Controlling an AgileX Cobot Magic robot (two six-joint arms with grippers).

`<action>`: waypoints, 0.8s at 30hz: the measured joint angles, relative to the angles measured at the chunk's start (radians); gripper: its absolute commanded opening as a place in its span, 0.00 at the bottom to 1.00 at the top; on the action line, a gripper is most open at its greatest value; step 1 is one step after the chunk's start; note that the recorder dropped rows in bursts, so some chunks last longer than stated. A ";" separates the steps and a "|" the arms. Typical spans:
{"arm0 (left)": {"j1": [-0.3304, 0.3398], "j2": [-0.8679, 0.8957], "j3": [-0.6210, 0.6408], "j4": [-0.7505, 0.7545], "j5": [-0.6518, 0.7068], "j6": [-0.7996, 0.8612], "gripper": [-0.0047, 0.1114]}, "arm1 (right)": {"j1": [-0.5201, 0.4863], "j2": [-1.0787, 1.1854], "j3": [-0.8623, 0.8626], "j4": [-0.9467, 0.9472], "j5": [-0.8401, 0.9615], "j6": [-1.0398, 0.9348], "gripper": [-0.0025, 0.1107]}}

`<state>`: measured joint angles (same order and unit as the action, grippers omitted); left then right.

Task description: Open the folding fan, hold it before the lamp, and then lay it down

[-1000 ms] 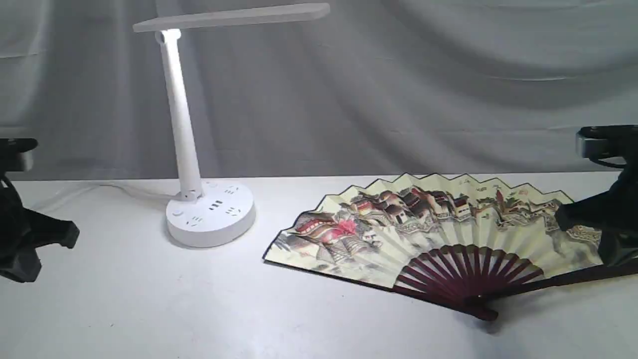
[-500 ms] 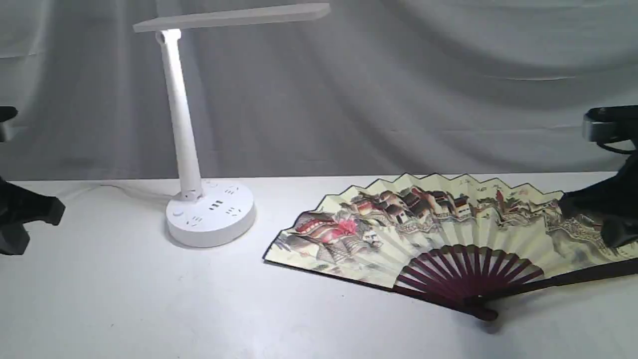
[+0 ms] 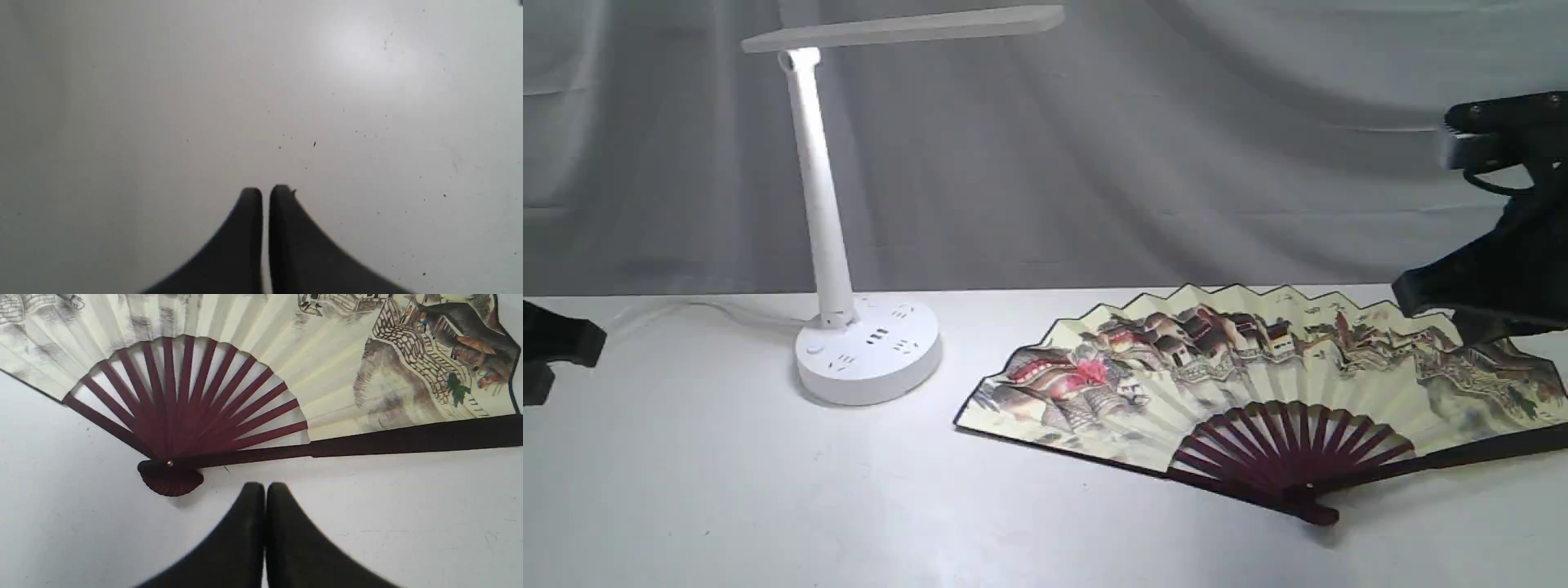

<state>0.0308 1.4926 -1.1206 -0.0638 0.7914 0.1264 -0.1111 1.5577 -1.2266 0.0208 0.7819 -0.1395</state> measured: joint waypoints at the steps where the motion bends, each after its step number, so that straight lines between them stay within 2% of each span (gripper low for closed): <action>1: 0.000 -0.023 0.002 -0.010 -0.005 0.000 0.04 | 0.002 -0.005 0.000 -0.003 0.002 0.004 0.02; 14: 0.000 -0.357 0.095 -0.049 -0.096 0.002 0.04 | 0.002 -0.171 0.068 -0.011 -0.037 0.011 0.02; 24: 0.000 -0.688 0.104 -0.082 -0.093 0.003 0.04 | 0.002 -0.456 0.070 -0.003 -0.023 0.011 0.02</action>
<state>0.0308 0.8050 -1.0168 -0.1453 0.6987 0.1298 -0.1095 1.1015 -1.1567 0.0181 0.7589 -0.1282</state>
